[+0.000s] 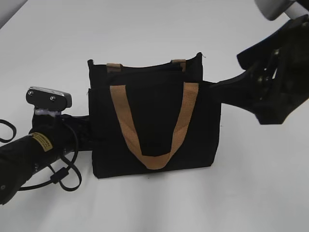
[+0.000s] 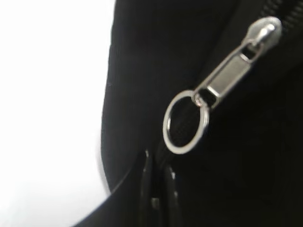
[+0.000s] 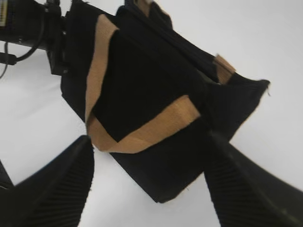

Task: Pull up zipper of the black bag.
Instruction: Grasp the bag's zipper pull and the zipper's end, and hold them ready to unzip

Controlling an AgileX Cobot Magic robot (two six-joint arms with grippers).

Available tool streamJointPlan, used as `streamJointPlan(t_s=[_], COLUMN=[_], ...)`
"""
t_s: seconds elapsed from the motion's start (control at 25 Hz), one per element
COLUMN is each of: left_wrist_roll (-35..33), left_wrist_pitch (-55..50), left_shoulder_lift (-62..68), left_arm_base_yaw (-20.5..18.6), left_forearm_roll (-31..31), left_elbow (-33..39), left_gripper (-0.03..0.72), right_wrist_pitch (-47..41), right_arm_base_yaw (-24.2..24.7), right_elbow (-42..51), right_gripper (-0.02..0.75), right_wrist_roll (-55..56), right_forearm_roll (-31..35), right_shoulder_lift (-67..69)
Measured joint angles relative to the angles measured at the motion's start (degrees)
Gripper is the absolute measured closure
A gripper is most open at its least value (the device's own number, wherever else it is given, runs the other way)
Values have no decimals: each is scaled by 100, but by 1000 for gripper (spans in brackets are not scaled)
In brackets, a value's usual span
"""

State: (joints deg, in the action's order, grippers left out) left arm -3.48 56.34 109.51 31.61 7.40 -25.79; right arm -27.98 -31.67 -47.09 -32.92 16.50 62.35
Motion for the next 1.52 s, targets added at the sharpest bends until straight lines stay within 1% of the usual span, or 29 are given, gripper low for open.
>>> streamJointPlan(t_s=[0.08,0.16,0.24,0.32,0.48,0.64,0.76,0.92,1.08,1.24,1.36,1.52], left_wrist_roll=[0,0,0,0,0,0,0,0,0,0,0,0], left_wrist_pitch=[150,518,968,1196,1290,1306,1306,1301,1302,1301,1301,1307], left_shoulder_lift=[-35,-157,-300,-443,-621,-754,-884,-1112,-1297,-1428,-1494,-1574], left_arm_base_yaw=[0,0,0,0,0,0,0,0,0,0,0,0], left_forearm_roll=[26,108,242,369,434,452,478,473,444,290,271,259], left_elbow=[97,342,578,867,1167,1208,1207,1217,1217,1217,1217,1217], left_gripper=[675,675,675,675,676,676,676,676,676,676,676,676], right_wrist_pitch=[47,59,70,101,136,139,144,245,299,321,412,814], right_arm_base_yaw=[-276,-485,-624,-737,-1010,-1394,-1590,-1638,-1715,-1920,-1964,-1964], right_elbow=[-85,-264,-578,-927,-1674,-2297,-2652,-2995,-3247,-3305,-3305,-3311], right_gripper=[181,183,201,226,277,325,349,363,398,434,442,442], right_wrist_roll=[-54,-78,-130,-240,-607,-1230,-1548,-1639,-1719,-1993,-2205,-2317], right_forearm_roll=[0,0,0,0,0,0,0,0,0,6,6,6], right_shoulder_lift=[119,346,577,905,1643,2396,2989,3464,3678,3791,3934,4104])
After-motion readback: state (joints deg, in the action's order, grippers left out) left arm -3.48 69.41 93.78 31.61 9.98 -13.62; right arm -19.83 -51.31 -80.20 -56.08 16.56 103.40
